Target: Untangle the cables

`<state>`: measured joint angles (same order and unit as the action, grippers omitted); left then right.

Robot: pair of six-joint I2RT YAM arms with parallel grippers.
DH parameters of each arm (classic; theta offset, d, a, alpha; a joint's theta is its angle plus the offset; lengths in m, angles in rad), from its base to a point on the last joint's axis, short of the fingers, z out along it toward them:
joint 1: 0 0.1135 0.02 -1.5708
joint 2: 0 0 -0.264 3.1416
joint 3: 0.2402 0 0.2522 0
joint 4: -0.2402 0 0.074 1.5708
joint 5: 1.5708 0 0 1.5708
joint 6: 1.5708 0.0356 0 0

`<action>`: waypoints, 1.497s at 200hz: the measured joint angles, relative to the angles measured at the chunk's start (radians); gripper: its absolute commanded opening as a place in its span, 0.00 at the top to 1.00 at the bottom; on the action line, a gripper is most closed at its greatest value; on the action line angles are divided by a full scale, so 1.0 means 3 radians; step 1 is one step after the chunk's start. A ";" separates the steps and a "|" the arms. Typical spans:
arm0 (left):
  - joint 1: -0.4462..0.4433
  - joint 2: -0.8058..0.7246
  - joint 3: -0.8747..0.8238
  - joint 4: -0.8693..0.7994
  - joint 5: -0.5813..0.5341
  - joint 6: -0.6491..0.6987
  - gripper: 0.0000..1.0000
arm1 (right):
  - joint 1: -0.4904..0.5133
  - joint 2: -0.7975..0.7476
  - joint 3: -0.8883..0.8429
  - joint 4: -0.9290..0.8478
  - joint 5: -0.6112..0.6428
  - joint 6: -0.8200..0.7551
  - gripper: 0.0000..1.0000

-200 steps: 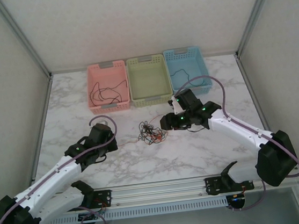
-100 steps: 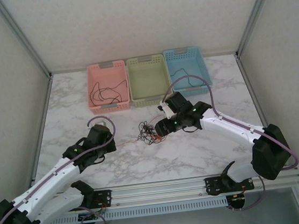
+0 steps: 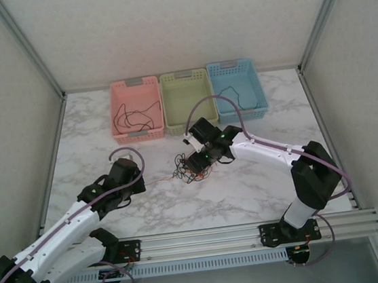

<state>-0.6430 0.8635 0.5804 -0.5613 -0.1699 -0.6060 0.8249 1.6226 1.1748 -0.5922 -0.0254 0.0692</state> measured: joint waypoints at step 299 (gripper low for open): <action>-0.0009 -0.0398 0.0168 -0.0425 -0.0805 -0.0181 1.00 | 0.0046 -0.0387 -0.0028 -0.0041 0.0150 0.0085 1.00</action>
<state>-0.6456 0.7441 0.6308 -0.6888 -0.4114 -0.6601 0.8387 1.5066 1.1664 -0.6044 0.0196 0.0948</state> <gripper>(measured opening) 0.053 0.055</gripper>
